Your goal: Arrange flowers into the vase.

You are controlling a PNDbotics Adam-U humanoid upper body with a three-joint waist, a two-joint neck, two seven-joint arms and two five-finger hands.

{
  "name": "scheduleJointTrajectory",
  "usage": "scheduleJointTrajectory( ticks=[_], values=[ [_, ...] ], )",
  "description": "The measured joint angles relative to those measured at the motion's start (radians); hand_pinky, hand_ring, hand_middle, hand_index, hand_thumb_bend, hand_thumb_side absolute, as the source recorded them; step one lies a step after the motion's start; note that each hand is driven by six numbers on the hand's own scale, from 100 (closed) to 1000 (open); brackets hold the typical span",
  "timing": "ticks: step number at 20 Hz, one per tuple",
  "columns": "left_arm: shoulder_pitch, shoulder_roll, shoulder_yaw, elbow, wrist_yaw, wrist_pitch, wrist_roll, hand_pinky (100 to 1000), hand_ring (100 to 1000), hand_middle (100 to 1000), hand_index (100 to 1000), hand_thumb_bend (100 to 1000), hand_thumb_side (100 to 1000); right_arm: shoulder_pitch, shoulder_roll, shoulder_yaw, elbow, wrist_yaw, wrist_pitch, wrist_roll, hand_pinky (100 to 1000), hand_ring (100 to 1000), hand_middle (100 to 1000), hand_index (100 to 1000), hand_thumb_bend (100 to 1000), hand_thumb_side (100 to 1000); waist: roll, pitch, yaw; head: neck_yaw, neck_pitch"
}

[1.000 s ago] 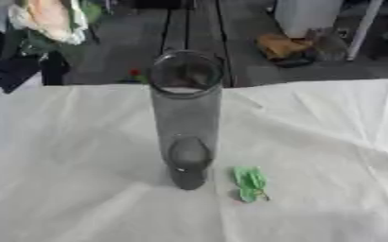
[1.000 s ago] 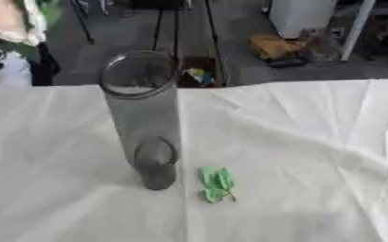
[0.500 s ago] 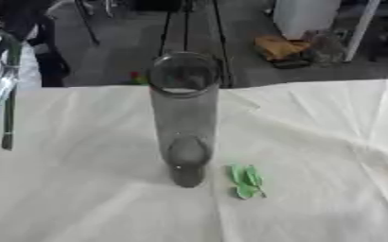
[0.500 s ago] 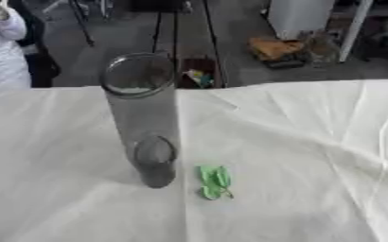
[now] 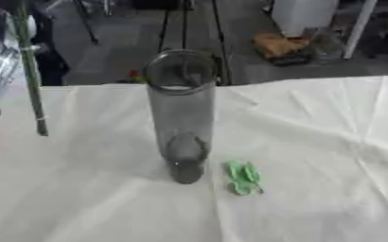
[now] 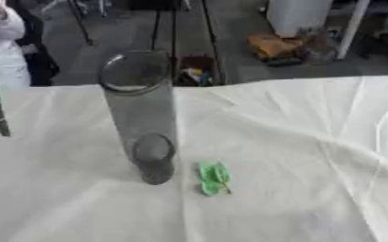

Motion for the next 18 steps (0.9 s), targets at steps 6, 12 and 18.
scheduleJointTrajectory(
  ticks=[6, 12, 18],
  values=[
    [-0.034, 0.000, 0.000, 0.013, 0.090, -0.024, 0.074, 100, 100, 100, 100, 100, 889, 0.003, -0.007, 0.003, 0.000, -0.001, 0.004, 0.004, 219, 340, 252, 535, 100, 924, 0.005, -0.008, 0.000, 0.000, 0.007],
    [-0.082, -0.008, -0.001, 0.045, 0.183, -0.038, 0.105, 100, 100, 100, 100, 100, 875, 0.009, -0.010, 0.006, 0.000, -0.003, 0.006, 0.006, 218, 339, 252, 535, 100, 923, 0.009, -0.020, 0.000, -0.001, 0.017],
    [-0.143, -0.008, -0.014, 0.078, 0.276, -0.060, 0.138, 100, 100, 100, 100, 100, 877, 0.020, -0.025, 0.006, 0.000, -0.005, 0.006, 0.006, 218, 339, 253, 535, 100, 920, 0.016, -0.041, -0.002, -0.002, 0.041]
  ],
)
